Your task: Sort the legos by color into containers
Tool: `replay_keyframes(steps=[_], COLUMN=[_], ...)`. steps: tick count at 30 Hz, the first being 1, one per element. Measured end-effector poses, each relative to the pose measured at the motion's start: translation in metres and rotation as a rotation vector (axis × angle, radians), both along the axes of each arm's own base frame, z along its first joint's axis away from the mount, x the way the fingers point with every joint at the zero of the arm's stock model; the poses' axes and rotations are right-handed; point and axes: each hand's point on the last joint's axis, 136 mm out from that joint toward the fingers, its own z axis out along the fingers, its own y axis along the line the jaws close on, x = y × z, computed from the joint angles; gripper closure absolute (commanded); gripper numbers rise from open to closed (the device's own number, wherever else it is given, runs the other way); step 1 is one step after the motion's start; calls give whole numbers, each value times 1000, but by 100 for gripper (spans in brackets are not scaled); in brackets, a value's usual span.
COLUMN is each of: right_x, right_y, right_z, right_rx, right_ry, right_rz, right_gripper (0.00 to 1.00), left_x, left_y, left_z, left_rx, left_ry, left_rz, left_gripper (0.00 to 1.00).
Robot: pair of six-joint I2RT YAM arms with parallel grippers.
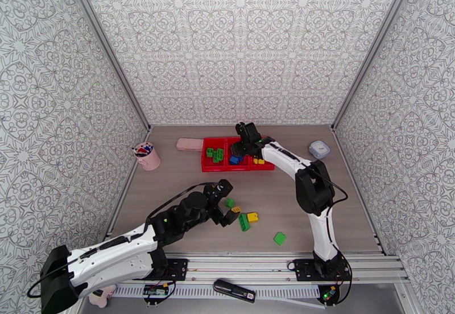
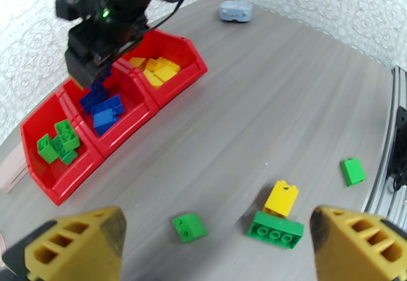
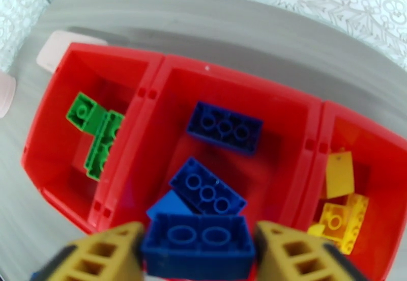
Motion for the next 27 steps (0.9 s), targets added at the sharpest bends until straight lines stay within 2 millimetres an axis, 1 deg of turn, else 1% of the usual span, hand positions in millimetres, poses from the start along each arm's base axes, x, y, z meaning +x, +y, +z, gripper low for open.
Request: replay_keyframes(steps=[4, 6, 8, 10, 12, 14, 18, 21, 24, 27], right_x=[-2, -9, -18, -28, -41, -53, -79, -94, -103, -106], right_y=[-1, -4, -8, -12, -16, -18, -19, -21, -25, -27], right_z=[14, 26, 39, 51, 61, 66, 65, 59, 51, 45], right_rx=[7, 17, 31, 49, 65, 76, 87, 89, 85, 85], right_ry=[-23, -33, -46, -59, -70, -71, -59, -41, -19, -6], right_rz=[9, 12, 18, 29, 40, 54, 87, 101, 101, 95], right_gripper=[20, 18, 16, 15, 14, 13, 12, 12, 12, 12], left_x=[8, 12, 16, 19, 22, 23, 26, 29, 30, 30], left_y=[18, 28, 38, 52, 70, 89, 124, 145, 160, 170], left_z=[-4, -5, -8, -16, -28, -37, -50, -62, -82, -102], left_rx=[-14, -30, -45, -54, -61, -68, -97, -104, -91, -66], left_ry=[38, 60, 93, 141, 209, 271, 393, 479, 584, 687], left_rz=[103, 172, 246, 336, 456, 575, 800, 930, 1033, 1112], left_gripper=[0, 0, 0, 0, 0, 0, 0, 0, 0, 0])
